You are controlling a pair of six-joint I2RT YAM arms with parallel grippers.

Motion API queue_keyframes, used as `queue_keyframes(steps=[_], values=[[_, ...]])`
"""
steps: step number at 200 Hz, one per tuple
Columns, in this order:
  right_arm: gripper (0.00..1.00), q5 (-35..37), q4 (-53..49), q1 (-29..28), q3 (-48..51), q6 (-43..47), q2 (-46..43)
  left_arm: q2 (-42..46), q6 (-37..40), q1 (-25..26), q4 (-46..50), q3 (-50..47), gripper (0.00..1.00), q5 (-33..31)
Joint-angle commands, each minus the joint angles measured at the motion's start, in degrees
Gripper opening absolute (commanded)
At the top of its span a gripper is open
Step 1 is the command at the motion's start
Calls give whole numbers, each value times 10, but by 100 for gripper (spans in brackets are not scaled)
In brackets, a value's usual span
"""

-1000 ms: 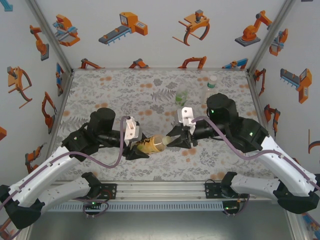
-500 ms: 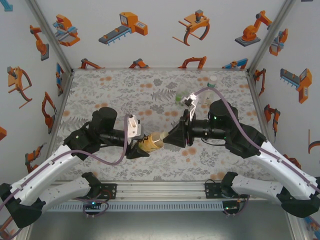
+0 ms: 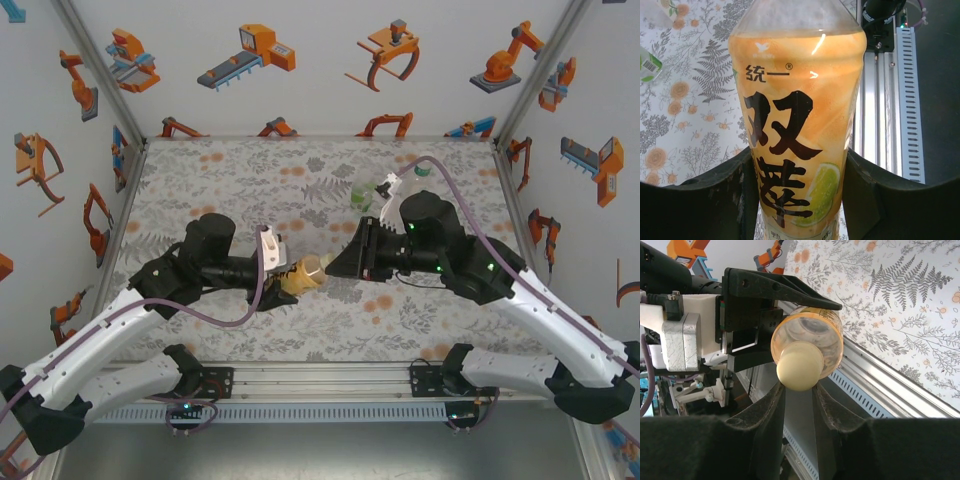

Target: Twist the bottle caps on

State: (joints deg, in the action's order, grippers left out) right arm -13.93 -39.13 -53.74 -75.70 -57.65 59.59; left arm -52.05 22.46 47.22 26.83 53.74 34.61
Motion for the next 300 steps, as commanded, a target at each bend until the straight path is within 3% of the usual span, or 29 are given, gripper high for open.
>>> queue_keyframes(steps=[1, 20, 46, 150, 206, 229, 260, 278, 300], values=[[23, 53, -19, 2, -27, 7, 5, 3, 10, 7, 1, 12, 1, 9], [39, 49, -17, 2, -30, 2, 9, 4, 11, 7, 10, 14, 1, -16], [45, 40, -10, 1, -28, -9, 20, 4, 7, 7, 12, 14, 0, -37], [44, 44, 27, 2, -22, -12, 42, 1, 10, 7, 15, 14, 1, -48], [28, 42, 31, 2, -18, -12, 48, 1, 10, 7, 15, 15, 3, -49], [23, 43, 26, 2, -18, -8, 52, 3, 8, 7, 15, 15, 16, -50], [19, 57, 11, 2, -21, 13, 62, 18, 0, 7, 8, 9, 58, -76], [17, 72, -1, 3, -28, 36, 76, 29, -2, 7, 8, 5, 69, -86], [16, 84, -21, 10, -49, 69, 104, 42, -5, 7, 15, 3, 73, -99]])
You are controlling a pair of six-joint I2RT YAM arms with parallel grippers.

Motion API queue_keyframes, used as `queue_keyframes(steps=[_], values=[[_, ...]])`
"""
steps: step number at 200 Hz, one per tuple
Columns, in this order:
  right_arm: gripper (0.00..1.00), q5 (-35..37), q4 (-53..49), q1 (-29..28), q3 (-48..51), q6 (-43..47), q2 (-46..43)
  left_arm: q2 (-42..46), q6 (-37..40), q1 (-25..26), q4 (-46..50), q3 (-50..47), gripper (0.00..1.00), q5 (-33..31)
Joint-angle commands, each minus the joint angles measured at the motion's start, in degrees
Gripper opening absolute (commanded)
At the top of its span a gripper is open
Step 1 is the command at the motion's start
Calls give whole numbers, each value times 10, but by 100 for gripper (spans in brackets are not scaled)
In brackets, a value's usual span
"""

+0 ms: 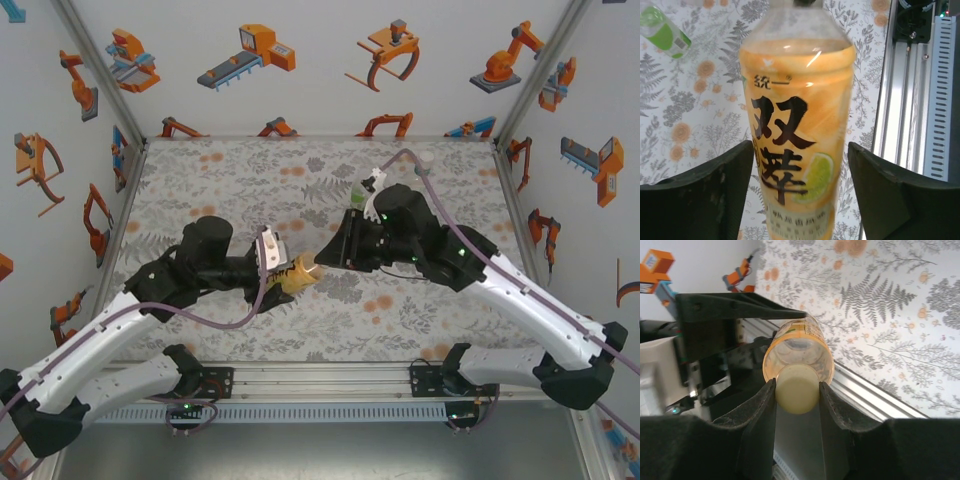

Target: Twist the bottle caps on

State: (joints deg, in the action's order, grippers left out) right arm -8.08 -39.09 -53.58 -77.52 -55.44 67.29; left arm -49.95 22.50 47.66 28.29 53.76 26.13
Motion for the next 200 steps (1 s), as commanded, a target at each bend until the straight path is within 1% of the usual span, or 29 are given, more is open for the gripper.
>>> queue_keyframes(steps=[1, 32, 50, 84, 122, 174, 200], values=[[15, 25, -22, 9, -31, 48, 28, 22, -5, 2, 1, 2, 73, -14], [13, 48, -69, 29, -79, 110, 81, 42, -9, 2, 16, -1, 76, -32], [12, 68, -101, 43, -124, 153, 122, 55, -9, 2, 25, -4, 77, -40], [9, 82, -136, 78, -218, 227, 213, 75, -14, 2, 41, -9, 77, -53], [8, 104, -191, 113, -371, 301, 342, 92, -23, 2, 57, -15, 76, -60], [6, 116, -250, 151, -594, 363, 517, 115, -42, 2, 60, -29, 76, -72], [6, 111, -257, 165, -676, 383, 583, 125, -51, 2, 63, -36, 76, -81]])
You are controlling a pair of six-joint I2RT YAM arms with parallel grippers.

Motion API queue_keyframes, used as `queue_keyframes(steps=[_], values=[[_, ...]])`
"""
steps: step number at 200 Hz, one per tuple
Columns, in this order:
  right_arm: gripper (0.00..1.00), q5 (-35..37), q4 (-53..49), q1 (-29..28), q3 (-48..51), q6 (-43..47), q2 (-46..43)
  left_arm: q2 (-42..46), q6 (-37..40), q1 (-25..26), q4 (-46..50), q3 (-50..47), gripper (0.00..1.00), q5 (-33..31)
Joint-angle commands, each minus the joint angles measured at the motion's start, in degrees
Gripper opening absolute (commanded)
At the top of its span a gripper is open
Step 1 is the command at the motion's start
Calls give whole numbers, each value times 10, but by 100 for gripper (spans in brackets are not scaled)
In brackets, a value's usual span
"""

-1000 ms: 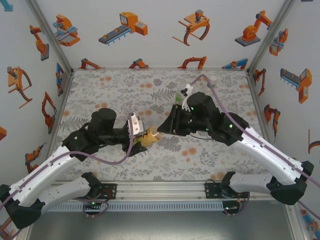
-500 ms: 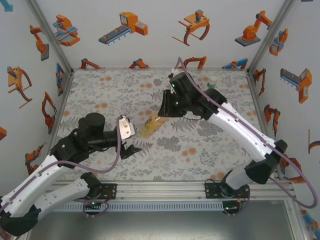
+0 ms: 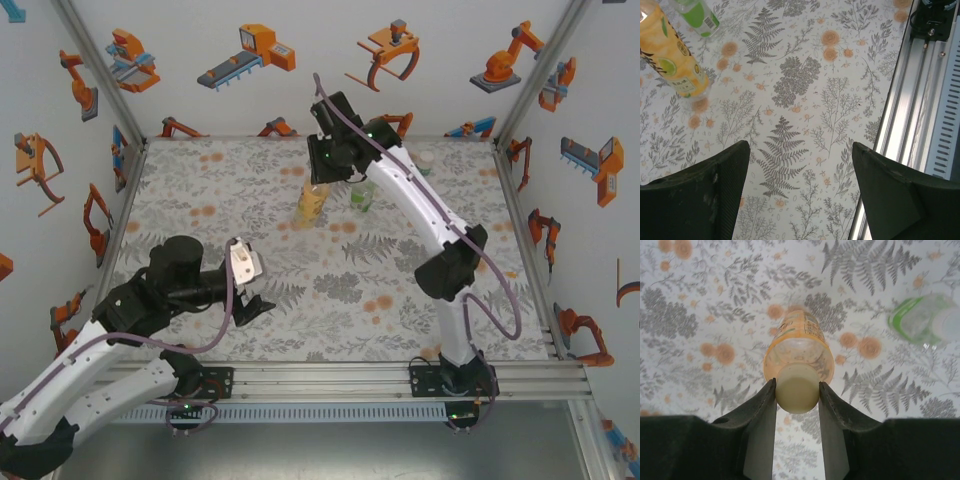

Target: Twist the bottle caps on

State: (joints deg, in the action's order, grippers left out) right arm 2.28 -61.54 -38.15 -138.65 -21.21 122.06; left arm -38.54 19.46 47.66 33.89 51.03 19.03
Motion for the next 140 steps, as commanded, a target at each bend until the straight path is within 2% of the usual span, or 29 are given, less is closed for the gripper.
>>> queue_keyframes(steps=[1, 28, 73, 109, 140], values=[[6, 7, -31, 11, -67, 41, 37, 12, -21, 2, 7, -9, 76, -10], [6, 4, -13, 17, -101, 61, 77, 21, -24, 2, 15, -12, 76, -20], [9, -3, 13, 23, -99, 85, 105, 31, -28, 2, 22, -17, 76, -28], [36, -5, 19, 22, -91, 93, 112, 32, -29, 2, 20, -20, 76, -31], [47, -9, 34, 23, -85, 101, 113, 29, -28, 2, 19, -20, 76, -33]])
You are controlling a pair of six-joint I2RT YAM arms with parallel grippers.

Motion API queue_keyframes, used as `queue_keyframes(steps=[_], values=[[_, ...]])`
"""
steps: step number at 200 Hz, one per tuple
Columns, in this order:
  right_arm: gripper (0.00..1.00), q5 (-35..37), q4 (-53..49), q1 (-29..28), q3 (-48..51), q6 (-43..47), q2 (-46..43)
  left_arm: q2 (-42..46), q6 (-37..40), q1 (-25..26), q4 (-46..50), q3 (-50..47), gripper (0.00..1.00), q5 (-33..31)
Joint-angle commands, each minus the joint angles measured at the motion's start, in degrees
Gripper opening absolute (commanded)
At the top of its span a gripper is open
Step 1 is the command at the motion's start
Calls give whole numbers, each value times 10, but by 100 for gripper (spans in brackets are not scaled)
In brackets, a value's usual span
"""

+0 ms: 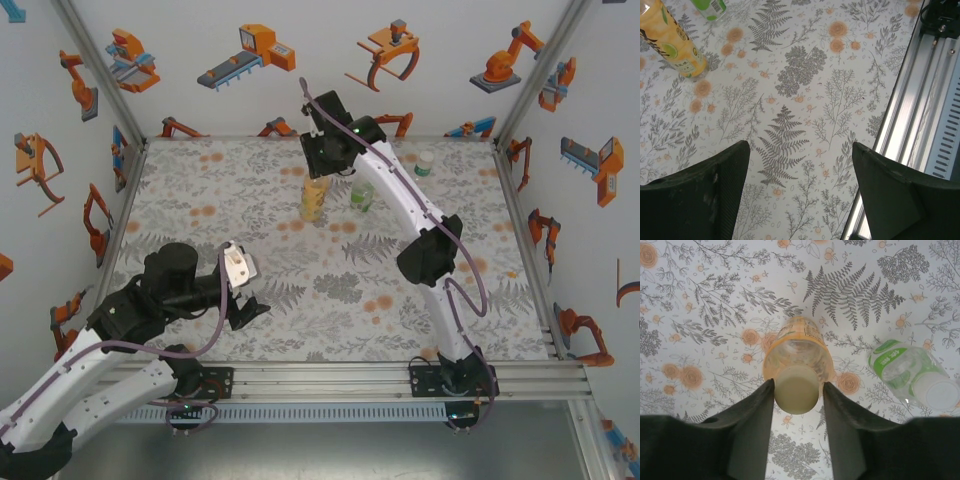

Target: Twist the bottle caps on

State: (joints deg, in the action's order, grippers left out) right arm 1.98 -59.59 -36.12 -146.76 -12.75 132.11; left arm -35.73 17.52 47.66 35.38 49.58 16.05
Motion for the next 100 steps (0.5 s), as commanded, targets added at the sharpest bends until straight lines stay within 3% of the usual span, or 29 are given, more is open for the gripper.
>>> queue_keyframes(steps=[1, 100], values=[[48, -6, 16, 3, -4, 16, 12, 1, -8, 2, 4, -5, 76, -3], [60, -8, 31, 3, -35, 20, -20, 2, -15, 2, -22, -23, 78, -17]])
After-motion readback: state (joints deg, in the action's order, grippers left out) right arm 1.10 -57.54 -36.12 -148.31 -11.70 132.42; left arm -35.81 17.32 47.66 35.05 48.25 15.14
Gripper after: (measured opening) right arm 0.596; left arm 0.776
